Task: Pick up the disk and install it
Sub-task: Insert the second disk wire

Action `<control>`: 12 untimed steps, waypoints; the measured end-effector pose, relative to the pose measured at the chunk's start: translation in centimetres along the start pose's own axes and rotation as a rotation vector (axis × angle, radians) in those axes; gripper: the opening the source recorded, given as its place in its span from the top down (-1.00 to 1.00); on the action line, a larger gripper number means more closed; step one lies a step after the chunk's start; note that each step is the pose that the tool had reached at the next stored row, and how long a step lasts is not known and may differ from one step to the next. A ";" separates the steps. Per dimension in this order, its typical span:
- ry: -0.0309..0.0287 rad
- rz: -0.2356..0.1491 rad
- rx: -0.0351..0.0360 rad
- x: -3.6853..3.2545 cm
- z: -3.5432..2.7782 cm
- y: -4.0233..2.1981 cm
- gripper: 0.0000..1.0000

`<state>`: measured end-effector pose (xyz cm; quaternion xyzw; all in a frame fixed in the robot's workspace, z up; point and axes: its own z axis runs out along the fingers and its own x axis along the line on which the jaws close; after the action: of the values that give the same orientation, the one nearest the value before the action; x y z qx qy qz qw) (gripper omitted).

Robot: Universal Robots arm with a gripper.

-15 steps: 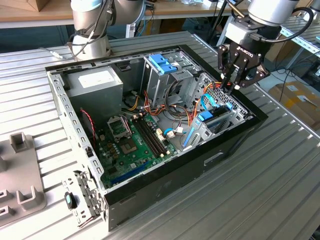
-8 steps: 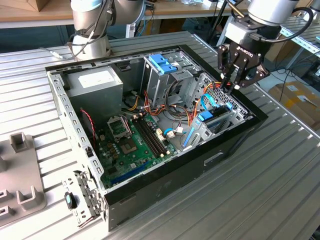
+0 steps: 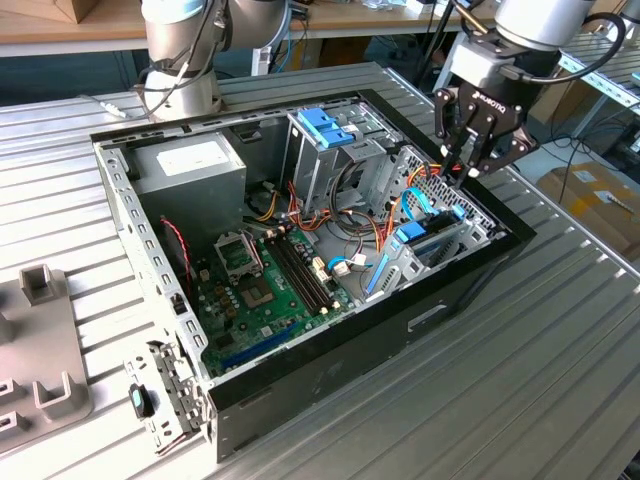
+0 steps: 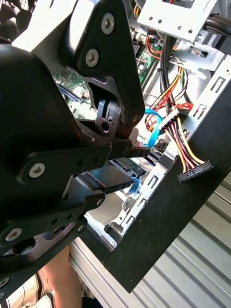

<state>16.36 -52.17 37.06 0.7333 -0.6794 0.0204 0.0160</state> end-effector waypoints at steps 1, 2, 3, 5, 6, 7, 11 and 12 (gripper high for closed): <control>0.0000 -0.005 0.0002 -0.02 0.00 -0.03 0.29; -0.0001 -0.009 0.0004 -0.03 0.00 -0.06 0.29; -0.0001 -0.017 0.0009 -0.06 0.00 -0.11 0.29; -0.0001 -0.026 0.0013 -0.07 0.00 -0.16 0.29; -0.0001 -0.027 0.0014 -0.08 0.00 -0.16 0.29; 0.0000 -0.027 0.0014 -0.08 0.00 -0.16 0.29; -0.0001 -0.027 0.0014 -0.08 0.00 -0.17 0.29; -0.0002 -0.027 0.0014 -0.08 0.00 -0.17 0.29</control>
<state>16.53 -52.08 37.06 0.7426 -0.6693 0.0206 0.0157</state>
